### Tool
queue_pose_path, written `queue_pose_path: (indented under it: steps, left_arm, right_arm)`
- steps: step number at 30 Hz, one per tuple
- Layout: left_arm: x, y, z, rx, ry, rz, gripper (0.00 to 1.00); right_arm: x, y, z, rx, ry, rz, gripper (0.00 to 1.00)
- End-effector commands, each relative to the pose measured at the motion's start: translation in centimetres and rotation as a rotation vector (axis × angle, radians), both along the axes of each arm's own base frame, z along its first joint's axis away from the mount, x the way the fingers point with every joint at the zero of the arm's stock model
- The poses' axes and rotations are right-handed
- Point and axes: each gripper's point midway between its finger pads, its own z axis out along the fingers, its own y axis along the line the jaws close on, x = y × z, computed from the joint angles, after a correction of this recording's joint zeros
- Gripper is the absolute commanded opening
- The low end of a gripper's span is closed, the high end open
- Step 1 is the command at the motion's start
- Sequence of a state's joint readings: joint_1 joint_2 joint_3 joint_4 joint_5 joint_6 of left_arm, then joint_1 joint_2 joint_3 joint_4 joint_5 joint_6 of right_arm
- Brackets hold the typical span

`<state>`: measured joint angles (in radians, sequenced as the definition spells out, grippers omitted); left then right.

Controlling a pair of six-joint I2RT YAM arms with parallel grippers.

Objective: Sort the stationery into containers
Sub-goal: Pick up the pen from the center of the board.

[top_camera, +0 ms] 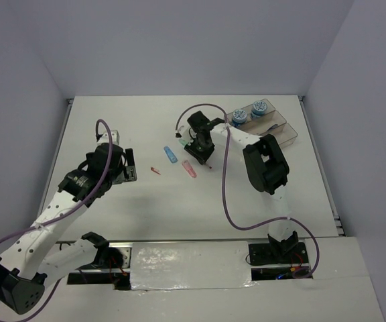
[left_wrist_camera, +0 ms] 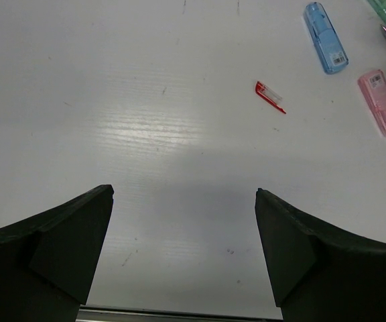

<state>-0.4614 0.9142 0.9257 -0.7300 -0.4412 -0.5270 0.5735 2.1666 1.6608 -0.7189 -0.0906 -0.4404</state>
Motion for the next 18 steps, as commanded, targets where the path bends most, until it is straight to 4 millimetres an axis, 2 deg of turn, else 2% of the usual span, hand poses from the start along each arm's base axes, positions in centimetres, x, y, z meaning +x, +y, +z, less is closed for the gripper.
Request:
queue_pose_path:
  steps: [1, 5, 7, 10, 12, 13, 15, 16, 18]
  left_arm:
    - [0.5, -0.3, 0.3, -0.007, -0.017, -0.014, 0.99]
    - [0.5, -0.3, 0.4, -0.010, -0.021, -0.015, 0.99]
    - [0.5, -0.2, 0.4, -0.010, -0.024, -0.012, 0.99]
    - [0.4, -0.2, 0.3, -0.010, -0.020, -0.013, 0.99]
    - [0.5, -0.3, 0.3, -0.011, -0.017, -0.012, 0.99]
    - [0.5, -0.5, 0.2, -0.016, -0.013, -0.015, 0.99]
    - [0.5, -0.7, -0.1, -0.029, 0.003, -0.010, 0.99]
    - [0.5, -1.1, -0.1, -0.061, 0.010, -0.004, 0.99]
    - [0.5, -1.6, -0.5, -0.097, 0.027, 0.017, 0.99]
  right_arm:
    - [-1.7, -0.2, -2.8, -0.031, 0.061, 0.021, 0.36]
    - [-2.8, 0.2, -3.9, -0.026, 0.122, 0.027, 0.26]
    - [-3.0, 0.4, -3.8, -0.021, 0.132, 0.025, 0.18]
    - [-3.2, 0.7, -3.6, -0.004, 0.129, 0.023, 0.00]
    - [-3.5, 0.9, -3.0, 0.019, 0.127, 0.011, 0.00]
    - [-3.2, 1.7, -1.4, 0.075, 0.095, 0.014, 0.00]
    - [-3.4, 2.0, -0.3, 0.121, 0.077, -0.014, 0.00]
    - [-2.5, 2.6, 2.0, 0.167, 0.005, -0.031, 0.00]
    - [-2.3, 2.2, 3.5, 0.196, -0.039, -0.113, 0.00]
